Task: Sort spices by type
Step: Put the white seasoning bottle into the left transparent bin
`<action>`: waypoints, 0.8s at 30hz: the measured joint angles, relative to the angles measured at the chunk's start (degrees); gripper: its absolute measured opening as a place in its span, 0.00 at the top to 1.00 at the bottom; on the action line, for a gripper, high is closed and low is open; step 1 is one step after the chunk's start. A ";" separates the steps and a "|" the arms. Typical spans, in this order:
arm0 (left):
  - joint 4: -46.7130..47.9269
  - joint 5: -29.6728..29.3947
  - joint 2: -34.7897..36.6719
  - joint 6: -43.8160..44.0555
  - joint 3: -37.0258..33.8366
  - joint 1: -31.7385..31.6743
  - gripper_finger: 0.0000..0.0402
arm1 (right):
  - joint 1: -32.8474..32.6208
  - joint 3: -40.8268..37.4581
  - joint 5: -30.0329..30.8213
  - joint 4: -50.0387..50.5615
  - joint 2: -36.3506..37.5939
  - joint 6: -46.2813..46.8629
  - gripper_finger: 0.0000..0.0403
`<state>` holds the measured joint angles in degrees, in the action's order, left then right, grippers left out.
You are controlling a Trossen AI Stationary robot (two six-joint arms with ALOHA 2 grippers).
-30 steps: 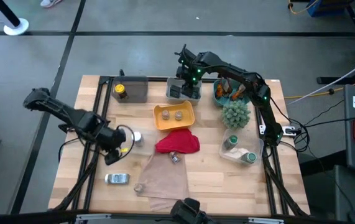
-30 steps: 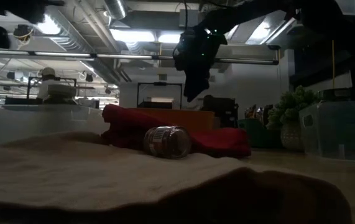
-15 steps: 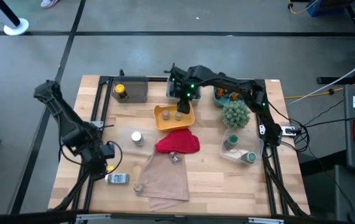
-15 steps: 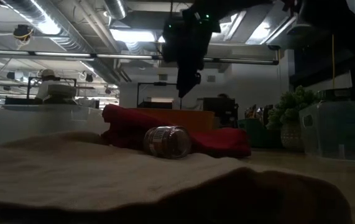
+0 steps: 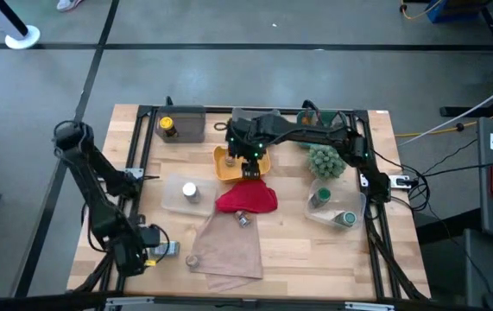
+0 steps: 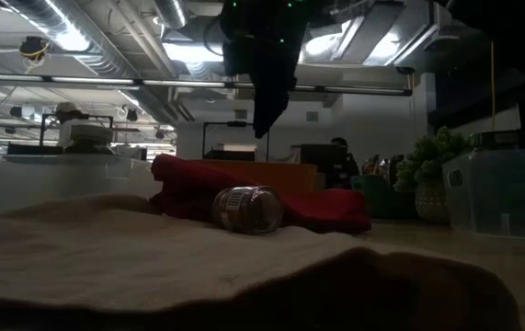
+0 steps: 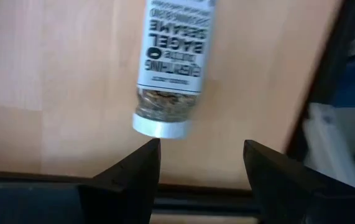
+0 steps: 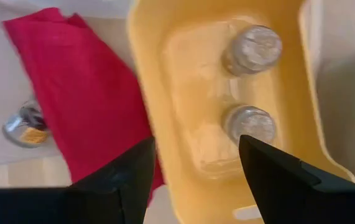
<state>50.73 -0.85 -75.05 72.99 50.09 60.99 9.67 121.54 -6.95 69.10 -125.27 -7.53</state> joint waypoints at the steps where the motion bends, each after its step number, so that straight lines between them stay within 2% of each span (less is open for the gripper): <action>1: 0.11 -0.04 -1.28 -0.41 0.00 -0.02 0.47 | -0.70 0.00 0.29 0.00 0.00 0.07 0.42; 9: 0.50 -0.10 -9.11 -0.54 0.00 -0.02 0.47 | -6.21 0.00 0.54 -0.76 0.00 0.22 0.42; 15: 1.23 -2.69 -10.11 0.14 0.00 -0.04 0.47 | -9.69 0.00 0.54 -4.09 0.00 0.22 0.42; 24: 0.54 -3.03 -10.11 0.13 0.00 0.20 0.47 | -13.74 0.00 0.54 -5.97 0.00 0.22 0.42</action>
<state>51.27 -3.88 -85.17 73.12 50.09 61.19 -4.07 121.54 -6.42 63.13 -125.27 -7.31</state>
